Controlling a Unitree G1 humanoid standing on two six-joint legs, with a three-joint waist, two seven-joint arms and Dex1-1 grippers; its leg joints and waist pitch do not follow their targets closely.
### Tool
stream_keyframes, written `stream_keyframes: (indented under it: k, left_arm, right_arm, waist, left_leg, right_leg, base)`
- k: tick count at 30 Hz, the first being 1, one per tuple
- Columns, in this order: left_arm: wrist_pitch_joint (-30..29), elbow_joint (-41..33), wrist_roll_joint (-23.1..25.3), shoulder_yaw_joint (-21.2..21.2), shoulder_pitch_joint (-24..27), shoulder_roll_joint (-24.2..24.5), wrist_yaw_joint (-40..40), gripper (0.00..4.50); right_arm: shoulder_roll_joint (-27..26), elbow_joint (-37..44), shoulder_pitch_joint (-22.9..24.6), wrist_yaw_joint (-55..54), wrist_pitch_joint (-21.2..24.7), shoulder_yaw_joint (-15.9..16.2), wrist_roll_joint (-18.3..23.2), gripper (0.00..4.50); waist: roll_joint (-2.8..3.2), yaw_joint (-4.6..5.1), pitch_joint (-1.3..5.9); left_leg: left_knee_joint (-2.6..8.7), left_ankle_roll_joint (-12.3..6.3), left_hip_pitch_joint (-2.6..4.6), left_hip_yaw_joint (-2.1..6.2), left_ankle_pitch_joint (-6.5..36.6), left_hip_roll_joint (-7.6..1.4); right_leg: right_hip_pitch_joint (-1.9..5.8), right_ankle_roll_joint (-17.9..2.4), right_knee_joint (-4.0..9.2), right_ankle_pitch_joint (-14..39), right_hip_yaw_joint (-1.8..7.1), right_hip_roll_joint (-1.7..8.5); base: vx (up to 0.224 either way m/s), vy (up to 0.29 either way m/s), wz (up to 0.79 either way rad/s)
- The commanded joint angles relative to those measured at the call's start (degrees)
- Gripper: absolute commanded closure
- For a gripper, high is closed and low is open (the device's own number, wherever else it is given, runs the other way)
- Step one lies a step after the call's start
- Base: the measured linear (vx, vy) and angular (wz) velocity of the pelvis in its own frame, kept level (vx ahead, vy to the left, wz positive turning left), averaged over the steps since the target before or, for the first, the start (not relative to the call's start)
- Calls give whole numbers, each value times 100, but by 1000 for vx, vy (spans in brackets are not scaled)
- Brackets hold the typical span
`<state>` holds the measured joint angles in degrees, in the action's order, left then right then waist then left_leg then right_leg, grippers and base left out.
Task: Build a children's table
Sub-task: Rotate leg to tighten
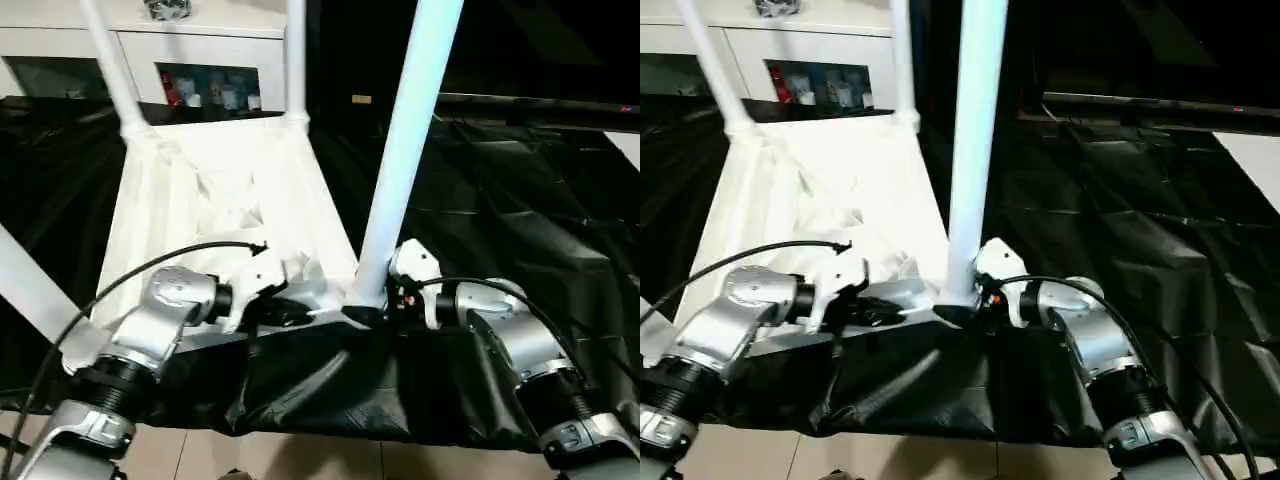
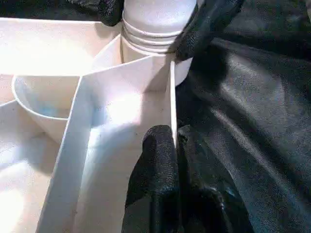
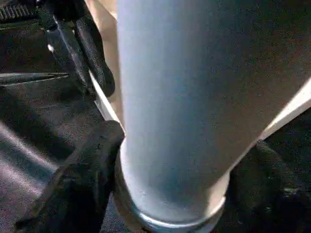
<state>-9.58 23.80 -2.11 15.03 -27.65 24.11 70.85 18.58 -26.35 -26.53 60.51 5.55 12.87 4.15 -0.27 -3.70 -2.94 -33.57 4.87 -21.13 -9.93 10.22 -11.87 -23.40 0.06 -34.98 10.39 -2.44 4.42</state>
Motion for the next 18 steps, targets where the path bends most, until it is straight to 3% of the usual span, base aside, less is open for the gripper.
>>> stream_keyframes:
  k: [1, 6, 9, 13, 14, 16, 18]
  left_arm:
    - [144, -139, -155, 147, -192, -83, 204, 450]
    - [183, -133, -125, 150, -148, -29, 226, 450]
    - [183, 29, 50, 39, -202, -179, -346, 450]
    - [-68, 136, 278, -82, -286, -582, -1357, 450]
    - [-99, 125, 289, -83, -284, -614, -1413, 450]
    - [-340, 41, 373, -83, -267, -871, -1847, 450]
    - [-512, -42, 423, -44, -228, -1124, -2152, 450]
  right_arm:
    - [-67, 105, -35, 231, -55, 213, 74, 155]
    - [-71, 170, 28, 289, -21, 271, 102, 174]
    - [-144, 138, 100, 94, -37, 246, 4, 176]
    - [-674, -319, -27, -1409, 231, -105, -239, 177]
    - [-720, -359, -36, -1538, 239, -128, -260, 177]
    - [-1077, -643, -98, -2534, 261, -302, -405, 178]
    - [-1443, -851, -138, -3365, 294, -393, -520, 178]
  waist:
    - [2, 7, 368]
    - [-31, 3, 369]
    - [-66, 0, 358]
    - [-79, 12, 318]
    - [-131, 21, 323]
    - [-108, 59, 308]
    - [-105, 95, 304]
  left_leg:
    - [390, -200, 57, -23, 1196, -101]
    - [383, -249, 53, -28, 1115, -104]
    - [385, -242, 56, -30, 1135, -106]
    - [413, -94, 73, -30, 1372, -96]
    - [415, -52, 68, -27, 1378, -97]
    - [441, 71, 65, 6, 1518, -86]
    - [451, 114, 56, 14, 1606, -82]
  right_leg:
    - [300, -1421, 362, 798, 193, 266]
    - [301, -1423, 351, 793, 190, 272]
    - [292, -1376, 363, 932, 194, 276]
    - [254, -1176, 446, 1635, 205, 289]
    - [261, -1119, 449, 1755, 200, 297]
    - [245, -937, 491, 2230, 185, 306]
    - [225, -849, 510, 2337, 187, 300]
  base:
    - [0, 0, 0]
    - [0, 0, 0]
    - [0, 0, 0]
    - [0, 0, 0]
    - [0, 0, 0]
    - [0, 0, 0]
    - [0, 0, 0]
